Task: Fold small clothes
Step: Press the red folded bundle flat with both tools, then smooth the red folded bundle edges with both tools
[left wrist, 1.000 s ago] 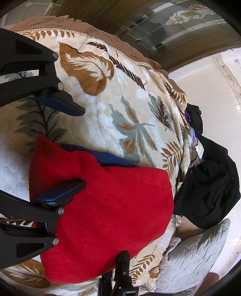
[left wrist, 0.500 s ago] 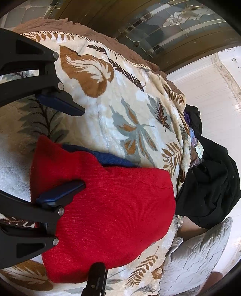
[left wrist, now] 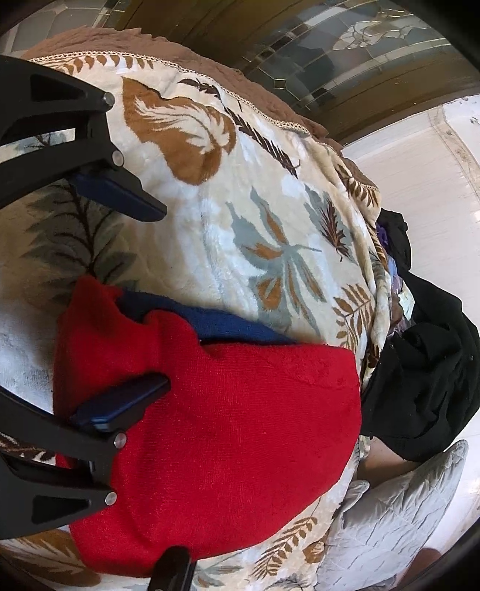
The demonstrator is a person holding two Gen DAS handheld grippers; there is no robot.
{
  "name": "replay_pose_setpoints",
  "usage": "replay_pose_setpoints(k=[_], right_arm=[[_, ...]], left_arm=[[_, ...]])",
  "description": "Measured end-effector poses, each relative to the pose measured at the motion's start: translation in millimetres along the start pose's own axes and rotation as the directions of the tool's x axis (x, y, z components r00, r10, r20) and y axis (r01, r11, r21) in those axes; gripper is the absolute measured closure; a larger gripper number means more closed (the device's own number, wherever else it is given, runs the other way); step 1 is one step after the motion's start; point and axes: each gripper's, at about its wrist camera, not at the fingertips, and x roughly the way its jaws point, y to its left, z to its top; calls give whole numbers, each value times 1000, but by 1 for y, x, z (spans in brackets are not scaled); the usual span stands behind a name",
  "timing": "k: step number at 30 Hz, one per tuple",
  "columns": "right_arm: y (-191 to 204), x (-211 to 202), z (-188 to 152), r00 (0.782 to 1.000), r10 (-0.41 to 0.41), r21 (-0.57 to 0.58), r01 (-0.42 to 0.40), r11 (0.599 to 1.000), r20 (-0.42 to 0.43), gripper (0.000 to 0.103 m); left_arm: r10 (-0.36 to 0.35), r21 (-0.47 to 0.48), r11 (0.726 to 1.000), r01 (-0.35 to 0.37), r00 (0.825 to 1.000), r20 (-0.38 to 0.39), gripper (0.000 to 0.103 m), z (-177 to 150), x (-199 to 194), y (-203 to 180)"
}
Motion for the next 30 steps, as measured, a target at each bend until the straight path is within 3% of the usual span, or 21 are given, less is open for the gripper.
replay_pose_setpoints(k=[4, 9, 11, 14, 15, 18, 26, 30], right_arm=[[-5, -12, -1, 999, 44, 53, -44, 998, 5, 64], [13, -32, -1, 992, 118, 6, -118, 993, 44, 64], [23, -26, -5, 996, 93, -26, -92, 995, 12, 63], [23, -6, -12, 1000, 24, -54, -24, 998, -12, 62], [23, -5, -12, 1000, 17, -62, -17, 998, -9, 63], [24, -7, -10, 1000, 4, -71, -6, 997, -23, 63], [27, -40, -4, 999, 42, -78, -40, 996, 28, 64], [11, -3, -12, 995, -1, -37, -2, 999, -100, 62]], left_arm=[[-32, -37, 999, 31, 999, -22, 17, 4, -15, 9], [9, -93, 996, -1, 997, 81, 17, 1, -49, 33], [12, -118, 993, -3, 997, 73, 18, 1, -45, 40], [11, -39, 999, -12, 1000, -22, 17, -3, -17, 24], [43, 15, 999, -43, 998, -42, 17, -5, -7, 13], [99, 83, 992, -99, 995, 4, 19, -3, -9, -2], [109, 81, 991, -109, 994, 12, 19, -5, -14, 0], [107, 89, 990, -108, 994, 12, 19, -6, -13, -1]])
